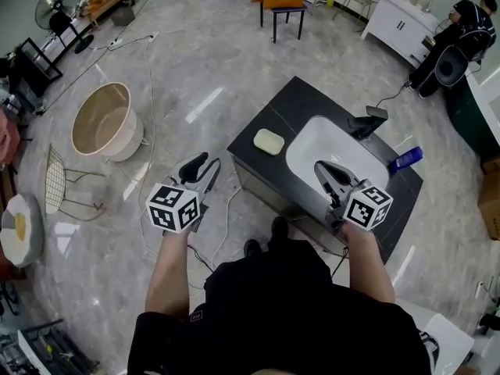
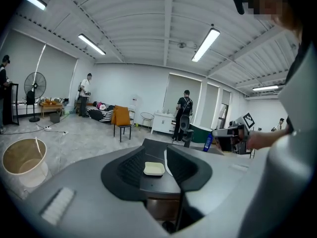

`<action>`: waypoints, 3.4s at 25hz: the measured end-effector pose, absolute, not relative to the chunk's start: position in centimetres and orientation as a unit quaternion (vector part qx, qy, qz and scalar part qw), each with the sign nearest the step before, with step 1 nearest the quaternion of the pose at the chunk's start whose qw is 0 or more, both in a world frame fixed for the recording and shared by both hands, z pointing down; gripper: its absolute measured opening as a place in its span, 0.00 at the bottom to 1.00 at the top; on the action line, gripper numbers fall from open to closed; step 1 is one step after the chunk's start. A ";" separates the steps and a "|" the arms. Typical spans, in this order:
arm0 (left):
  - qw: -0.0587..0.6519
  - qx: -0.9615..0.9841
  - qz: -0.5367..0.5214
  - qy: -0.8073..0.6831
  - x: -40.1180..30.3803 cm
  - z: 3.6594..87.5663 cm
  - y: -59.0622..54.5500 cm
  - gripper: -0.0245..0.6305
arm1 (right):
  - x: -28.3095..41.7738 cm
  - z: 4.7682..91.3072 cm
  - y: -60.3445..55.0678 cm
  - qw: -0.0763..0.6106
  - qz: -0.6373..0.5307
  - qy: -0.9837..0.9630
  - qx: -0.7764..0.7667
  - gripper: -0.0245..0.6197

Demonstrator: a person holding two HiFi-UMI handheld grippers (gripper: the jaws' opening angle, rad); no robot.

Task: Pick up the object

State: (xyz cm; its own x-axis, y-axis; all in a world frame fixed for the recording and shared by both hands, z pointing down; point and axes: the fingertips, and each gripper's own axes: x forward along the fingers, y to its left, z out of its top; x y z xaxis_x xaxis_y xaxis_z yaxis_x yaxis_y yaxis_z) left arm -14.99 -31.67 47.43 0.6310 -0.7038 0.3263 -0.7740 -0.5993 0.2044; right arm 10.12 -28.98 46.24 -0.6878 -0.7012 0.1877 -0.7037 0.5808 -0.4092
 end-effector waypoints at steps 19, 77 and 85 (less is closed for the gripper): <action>0.151 0.904 0.223 -0.332 -6.7 52.1 -40.0 0.34 | 12.0 47.5 -37.0 -0.020 0.254 -0.892 0.373 0.06; 0.130 0.790 0.586 -0.124 0.0 76.0 -39.9 0.08 | 19.0 53.6 -37.1 -0.045 0.327 -0.858 0.393 0.06; 0.190 0.814 0.520 -0.175 -1.0 71.8 -39.2 0.07 | 16.7 53.4 -38.0 -0.038 0.332 -0.874 0.353 0.06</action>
